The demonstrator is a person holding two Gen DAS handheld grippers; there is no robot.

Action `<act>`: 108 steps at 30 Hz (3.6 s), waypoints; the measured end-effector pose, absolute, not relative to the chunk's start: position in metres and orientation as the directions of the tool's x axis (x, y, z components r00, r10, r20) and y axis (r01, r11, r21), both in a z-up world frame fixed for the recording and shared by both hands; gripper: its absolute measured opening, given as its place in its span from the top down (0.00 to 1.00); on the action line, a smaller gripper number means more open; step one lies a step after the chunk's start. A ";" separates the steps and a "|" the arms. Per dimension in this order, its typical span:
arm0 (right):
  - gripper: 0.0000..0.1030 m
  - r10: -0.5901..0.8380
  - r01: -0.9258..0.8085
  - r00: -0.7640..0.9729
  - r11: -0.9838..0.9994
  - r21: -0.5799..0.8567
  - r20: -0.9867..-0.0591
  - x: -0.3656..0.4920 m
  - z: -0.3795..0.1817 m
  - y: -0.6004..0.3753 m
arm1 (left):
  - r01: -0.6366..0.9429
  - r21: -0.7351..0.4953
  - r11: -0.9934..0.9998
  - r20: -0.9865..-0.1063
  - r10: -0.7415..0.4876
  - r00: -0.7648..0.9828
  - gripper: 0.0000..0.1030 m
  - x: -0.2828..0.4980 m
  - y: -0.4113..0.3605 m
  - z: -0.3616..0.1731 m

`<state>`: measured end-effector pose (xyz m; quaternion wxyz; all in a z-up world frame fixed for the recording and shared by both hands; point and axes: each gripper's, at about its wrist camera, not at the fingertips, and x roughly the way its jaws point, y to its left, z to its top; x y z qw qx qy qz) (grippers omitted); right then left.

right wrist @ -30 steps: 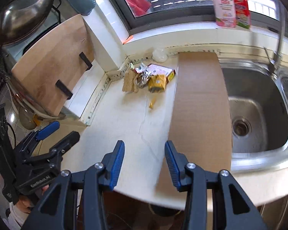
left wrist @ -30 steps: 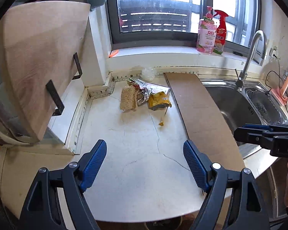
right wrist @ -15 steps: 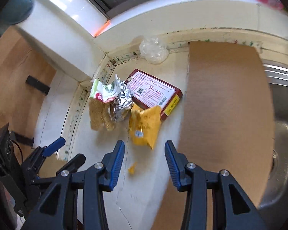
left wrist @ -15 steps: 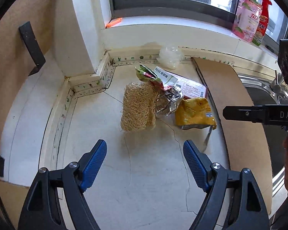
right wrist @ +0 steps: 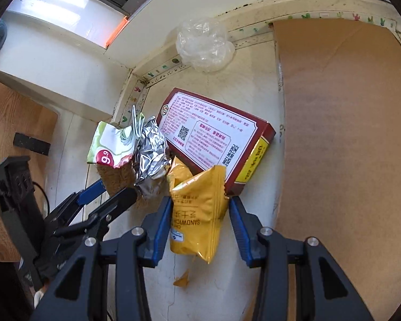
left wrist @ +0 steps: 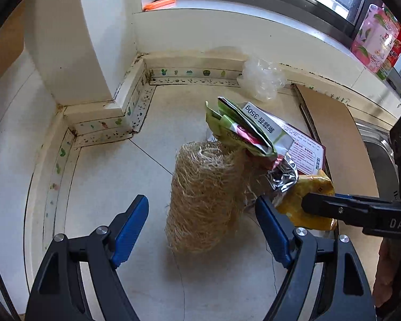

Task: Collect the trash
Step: 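Grasp the yellow snack bag with the right tool while the left grasps the loofah and wrapper, then carry the yellow bag and loofah down to the floor bin and open both tools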

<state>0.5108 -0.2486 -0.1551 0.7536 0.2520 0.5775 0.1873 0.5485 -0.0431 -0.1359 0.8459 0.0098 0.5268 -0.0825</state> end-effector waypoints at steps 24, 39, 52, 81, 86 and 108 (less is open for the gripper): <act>0.74 0.536 -0.026 0.338 0.827 0.562 -0.774 0.404 -0.109 -0.250 | 0.101 -0.127 0.987 -0.891 -0.158 0.425 0.69 0.406 -0.043 -0.086; 0.75 0.404 0.120 0.510 0.841 0.528 -0.759 0.211 -0.041 -0.236 | 0.265 -0.198 0.944 -0.840 -0.302 0.451 0.69 0.216 -0.009 -0.030; 0.75 0.327 0.189 0.454 0.874 0.449 -0.829 0.076 -0.028 -0.192 | 0.341 -0.300 0.891 -0.832 -0.419 0.363 0.69 0.116 0.000 -0.033; 0.75 0.373 0.274 0.111 0.879 0.390 -0.921 0.017 -0.319 -0.218 | 0.185 -0.218 0.958 -0.950 -0.252 0.184 0.68 0.037 -0.036 -0.324; 0.75 0.337 0.268 0.062 0.901 0.341 -0.940 0.030 -0.388 -0.206 | 0.145 -0.185 0.972 -0.967 -0.206 0.150 0.64 0.049 -0.029 -0.395; 0.38 0.265 0.229 0.078 0.934 0.276 -0.961 0.053 -0.409 -0.190 | 0.087 -0.150 0.985 -0.971 -0.163 0.174 0.16 0.062 -0.001 -0.416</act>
